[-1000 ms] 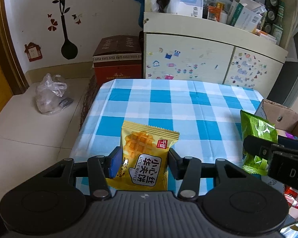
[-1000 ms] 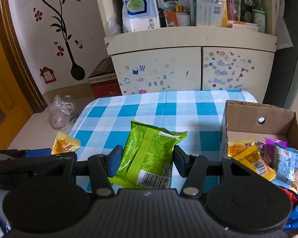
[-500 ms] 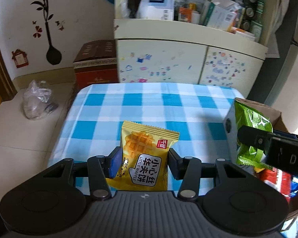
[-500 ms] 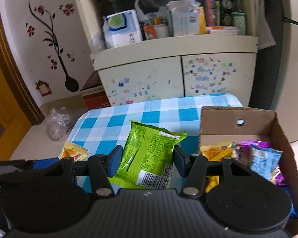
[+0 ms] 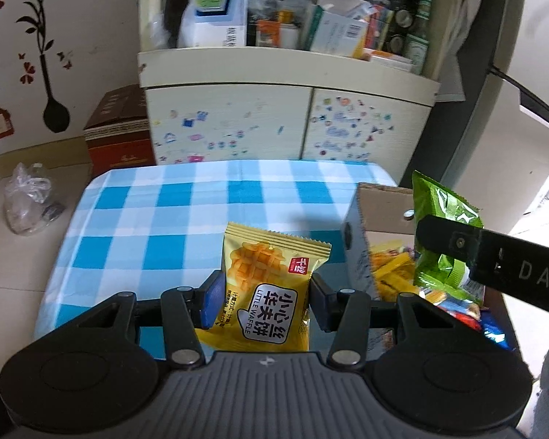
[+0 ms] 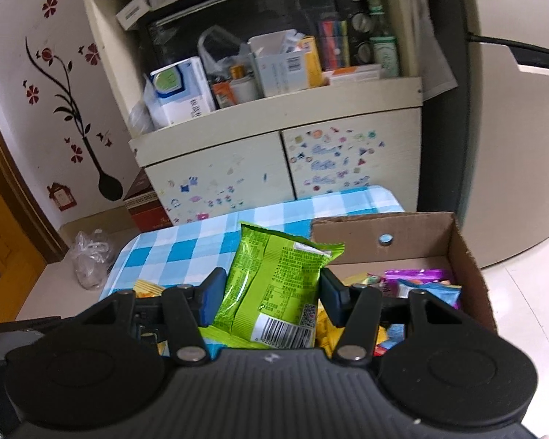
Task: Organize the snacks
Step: 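Lower both packets into the cardboard box and open both grippers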
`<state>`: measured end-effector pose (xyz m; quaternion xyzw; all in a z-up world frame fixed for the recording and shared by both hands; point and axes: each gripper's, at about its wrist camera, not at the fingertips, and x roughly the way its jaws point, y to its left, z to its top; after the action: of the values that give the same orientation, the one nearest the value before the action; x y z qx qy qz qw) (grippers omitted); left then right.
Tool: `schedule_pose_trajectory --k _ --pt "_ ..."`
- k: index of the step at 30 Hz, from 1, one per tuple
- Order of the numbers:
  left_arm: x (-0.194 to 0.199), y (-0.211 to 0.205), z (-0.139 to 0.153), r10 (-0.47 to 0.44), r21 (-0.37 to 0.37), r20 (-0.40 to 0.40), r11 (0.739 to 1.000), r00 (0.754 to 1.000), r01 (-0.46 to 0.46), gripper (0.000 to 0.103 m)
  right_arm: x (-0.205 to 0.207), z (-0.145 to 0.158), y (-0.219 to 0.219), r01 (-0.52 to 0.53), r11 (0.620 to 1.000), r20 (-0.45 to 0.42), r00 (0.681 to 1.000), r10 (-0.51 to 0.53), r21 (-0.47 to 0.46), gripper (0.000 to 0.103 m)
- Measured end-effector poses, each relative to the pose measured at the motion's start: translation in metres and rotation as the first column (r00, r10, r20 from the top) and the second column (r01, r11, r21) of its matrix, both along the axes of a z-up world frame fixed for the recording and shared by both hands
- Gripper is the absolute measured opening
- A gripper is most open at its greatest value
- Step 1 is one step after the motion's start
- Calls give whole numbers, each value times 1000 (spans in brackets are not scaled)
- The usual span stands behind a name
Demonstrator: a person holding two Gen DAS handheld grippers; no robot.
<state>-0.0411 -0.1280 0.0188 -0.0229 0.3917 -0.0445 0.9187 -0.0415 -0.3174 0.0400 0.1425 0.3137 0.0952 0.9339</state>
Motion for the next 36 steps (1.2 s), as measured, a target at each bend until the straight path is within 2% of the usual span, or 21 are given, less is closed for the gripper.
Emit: schedule_pose_trajectory --k 12,17,31,32,34,36 --pt "4 -50 5 -99 -36 -1 994 995 99 54 -12 10 -52 109 994 16 994 -109 17 55" --pt "6 -71 1 -147 -41 -13 988 989 146 54 -14 8 -74 149 987 12 989 -150 64 55" --pt "22 -115 -20 -201 -63 -53 978 978 198 55 -4 -19 -107 273 949 -112 960 -258 158 56" --pt "23 -117 -21 -202 -62 -53 978 978 198 57 -4 -20 -108 279 946 -119 958 -262 165 58" --pt "24 -120 -21 -199 -55 -52 979 979 196 69 -2 -24 -110 290 937 -132 954 -268 194 59" --pt "21 -123 -20 -194 -36 -39 981 980 193 85 -1 -27 -113 293 928 -144 953 -265 231 65"
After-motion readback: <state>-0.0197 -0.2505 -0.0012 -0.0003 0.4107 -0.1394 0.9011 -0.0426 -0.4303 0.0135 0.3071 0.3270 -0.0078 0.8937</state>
